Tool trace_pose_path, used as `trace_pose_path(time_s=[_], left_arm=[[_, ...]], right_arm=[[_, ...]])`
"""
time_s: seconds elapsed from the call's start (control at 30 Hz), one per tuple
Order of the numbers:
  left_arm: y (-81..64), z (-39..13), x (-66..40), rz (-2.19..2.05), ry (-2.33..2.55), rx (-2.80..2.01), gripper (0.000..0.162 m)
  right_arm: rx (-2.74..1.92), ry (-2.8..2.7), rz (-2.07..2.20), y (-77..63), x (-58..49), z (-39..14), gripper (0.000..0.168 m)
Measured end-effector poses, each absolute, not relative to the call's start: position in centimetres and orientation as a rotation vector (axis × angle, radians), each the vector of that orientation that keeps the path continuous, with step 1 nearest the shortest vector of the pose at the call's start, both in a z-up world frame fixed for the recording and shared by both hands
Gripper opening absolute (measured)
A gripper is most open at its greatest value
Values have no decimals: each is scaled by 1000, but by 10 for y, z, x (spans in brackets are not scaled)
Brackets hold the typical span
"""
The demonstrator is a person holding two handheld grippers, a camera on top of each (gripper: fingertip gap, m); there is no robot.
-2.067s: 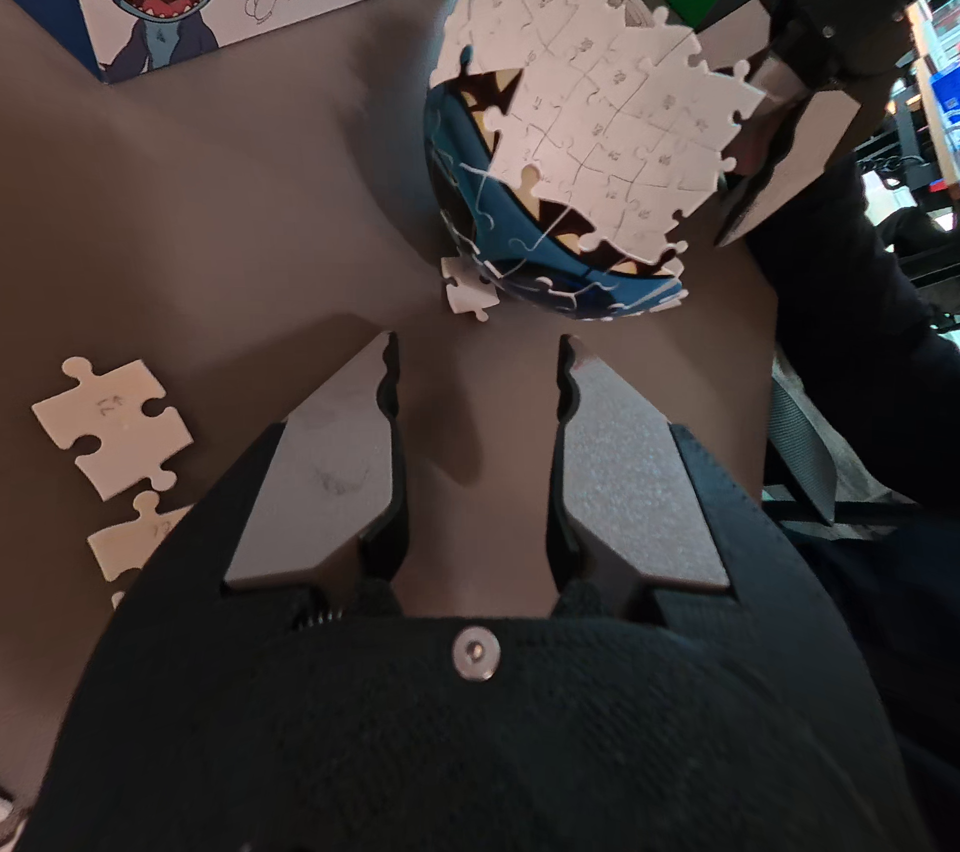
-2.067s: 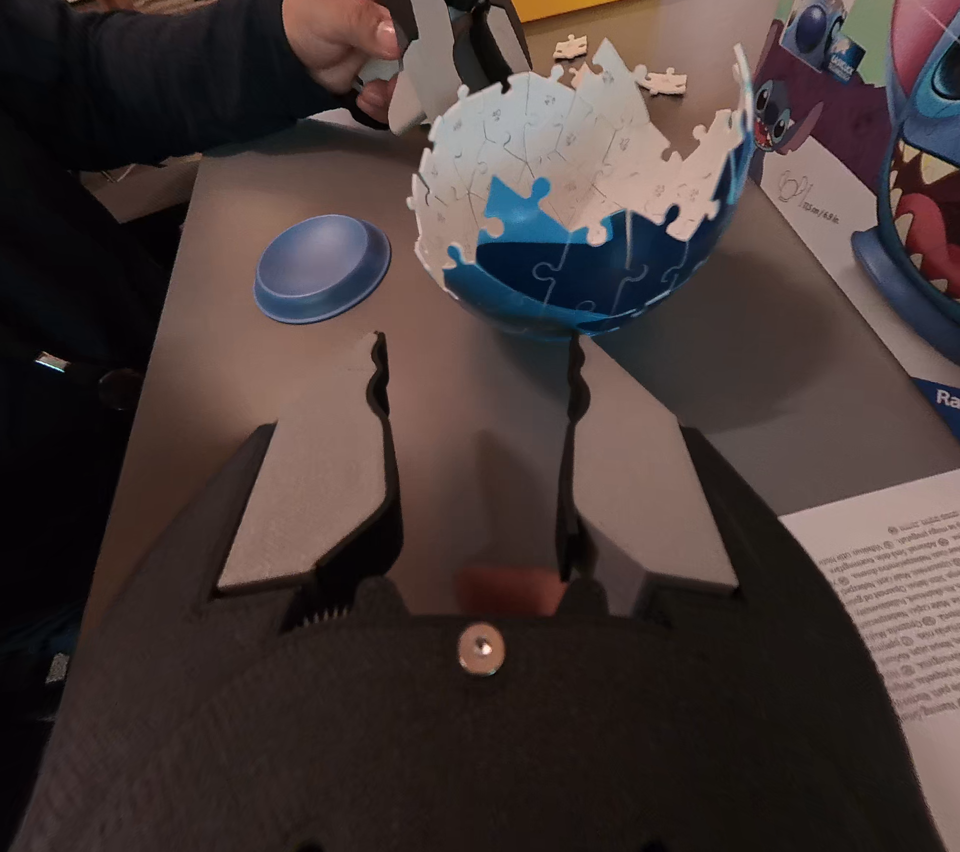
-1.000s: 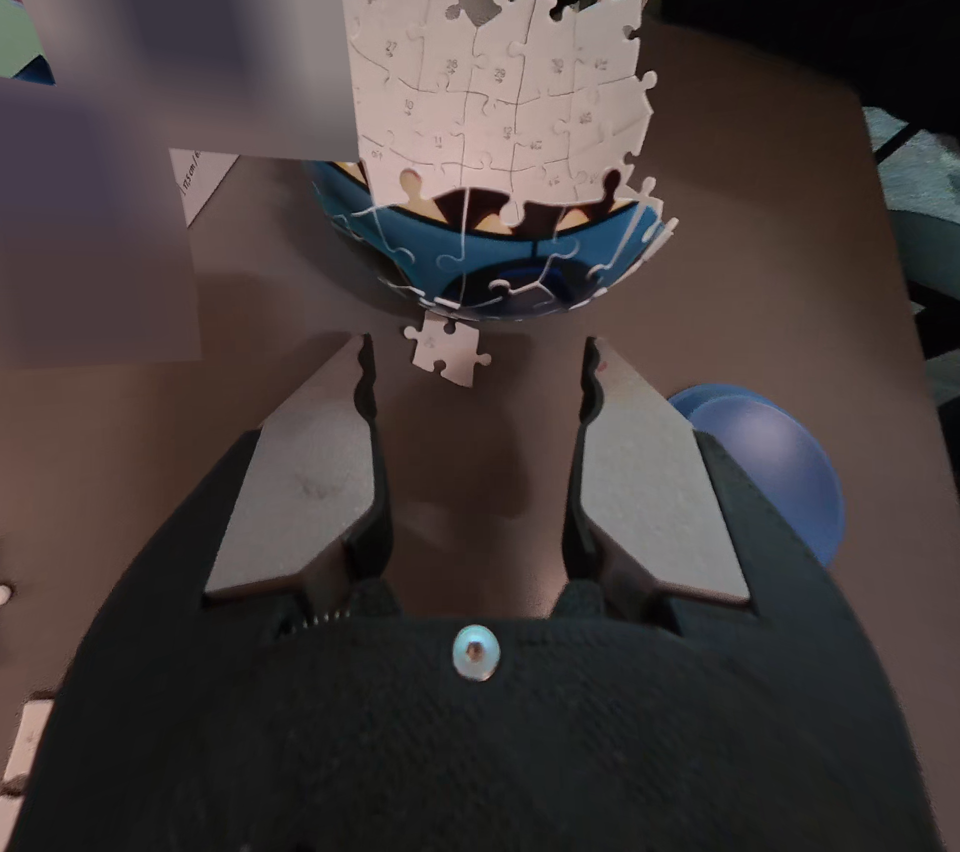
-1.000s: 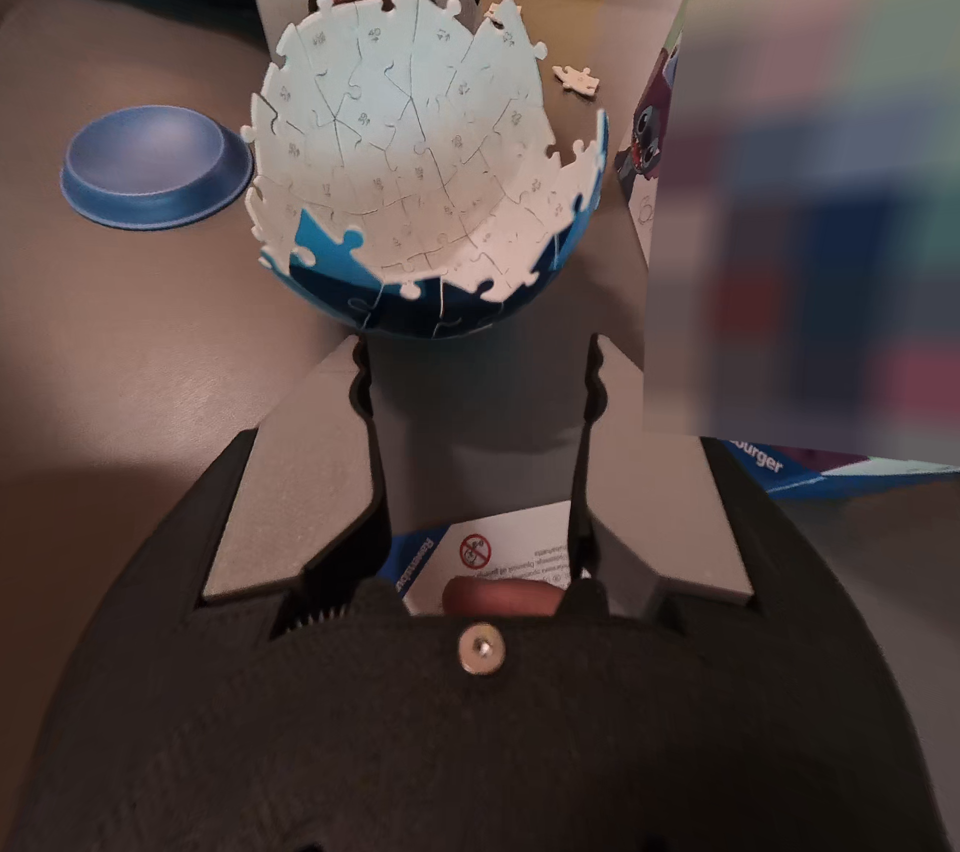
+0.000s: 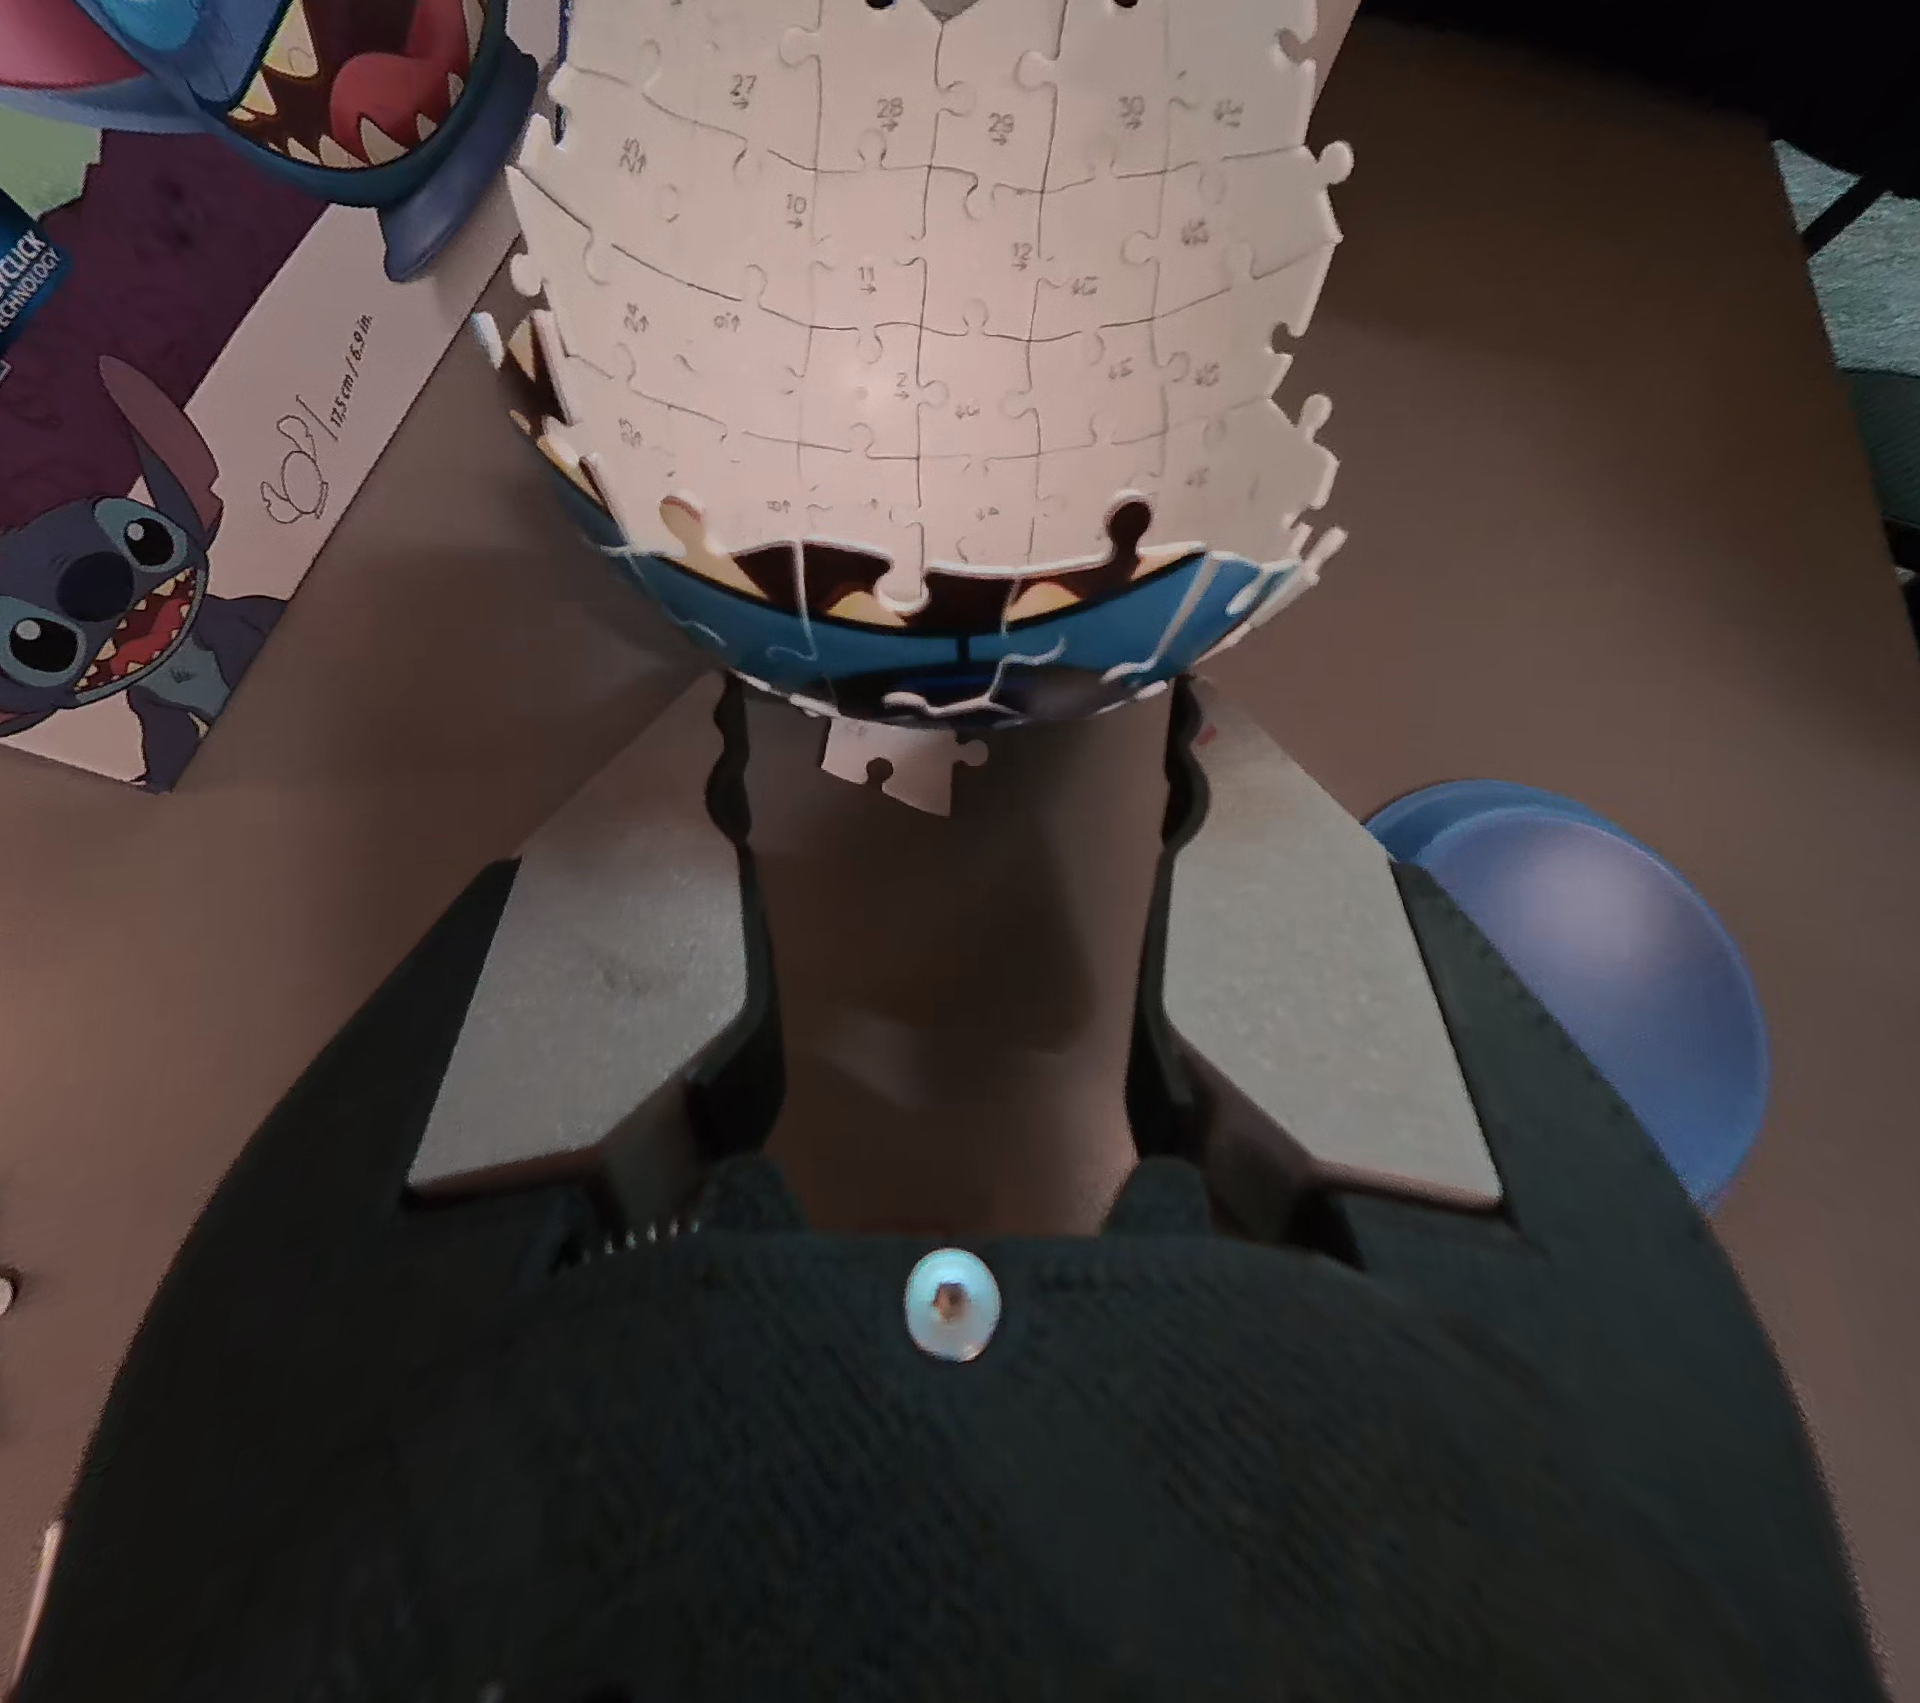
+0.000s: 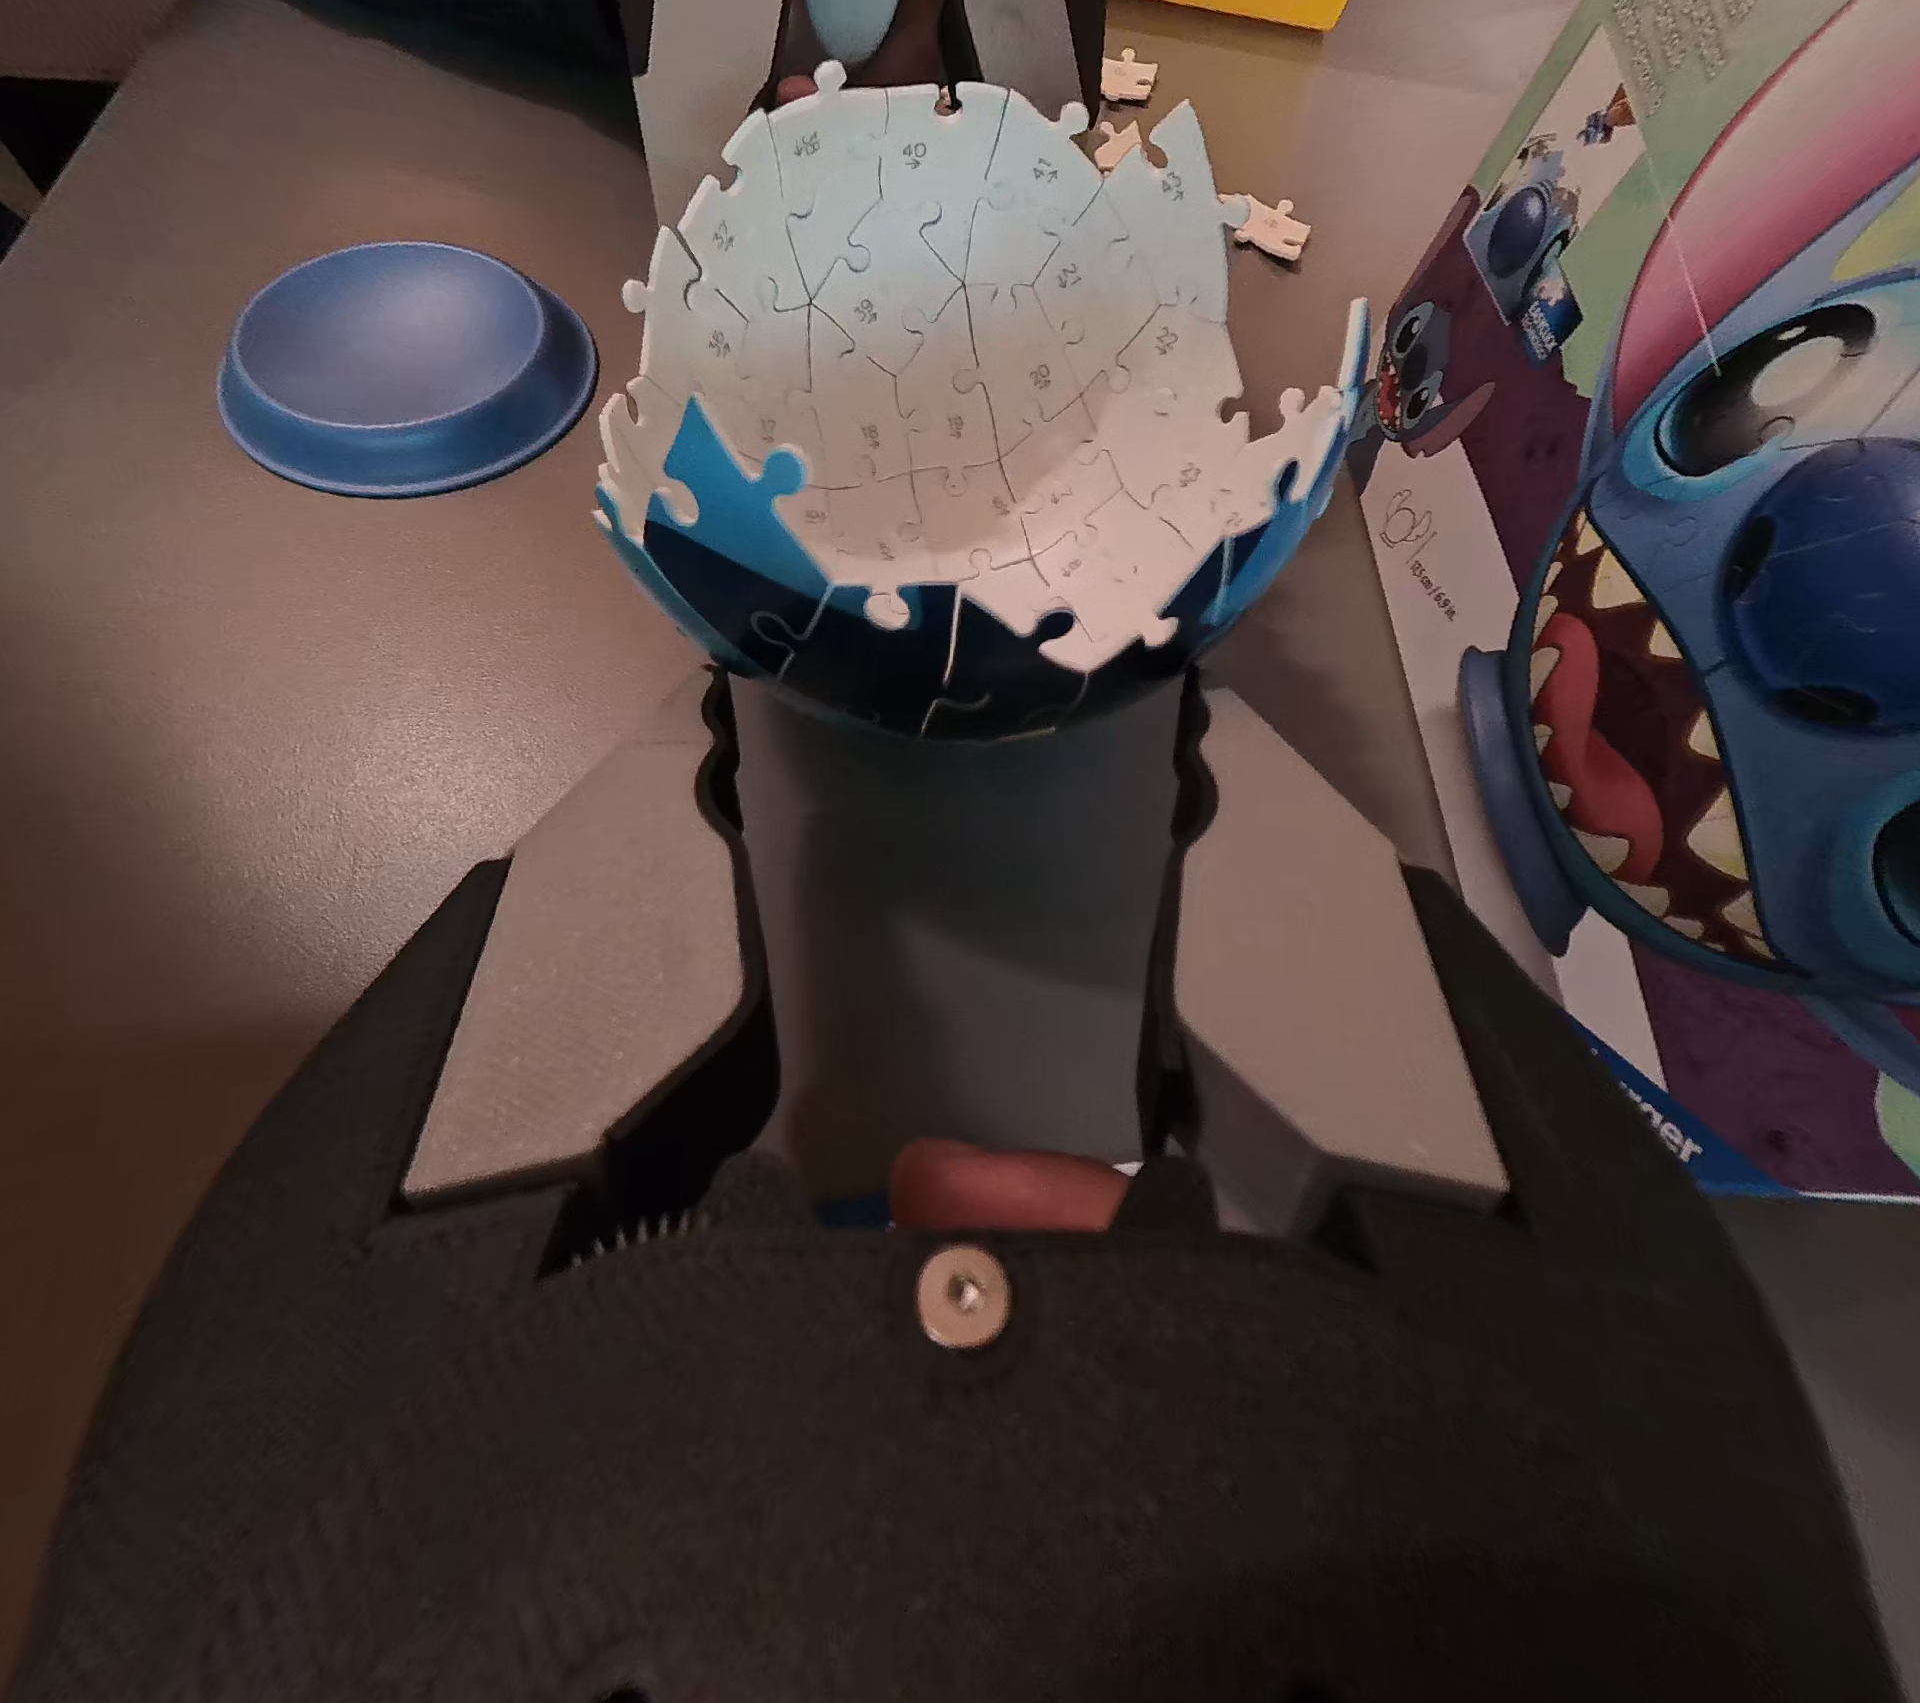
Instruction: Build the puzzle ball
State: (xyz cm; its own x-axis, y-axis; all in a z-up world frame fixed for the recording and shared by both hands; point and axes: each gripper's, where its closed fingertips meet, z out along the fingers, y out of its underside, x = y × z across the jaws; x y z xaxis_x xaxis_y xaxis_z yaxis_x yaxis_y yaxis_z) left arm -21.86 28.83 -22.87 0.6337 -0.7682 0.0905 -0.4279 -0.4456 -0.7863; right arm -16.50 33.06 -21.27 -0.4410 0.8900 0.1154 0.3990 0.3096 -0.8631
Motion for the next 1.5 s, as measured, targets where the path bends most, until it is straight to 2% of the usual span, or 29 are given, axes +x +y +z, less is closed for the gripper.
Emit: trace_pose_path(time_s=[1.07,1.5], left_arm=[[216,-195,-221,-545,979,-2068,80],[150,-201,-226,-516,1000,-2071,80]], right_arm=[[-1095,-1928,1035,254,-166,-178,83],[-1067,-1955,944,189,-170,-182,82]])
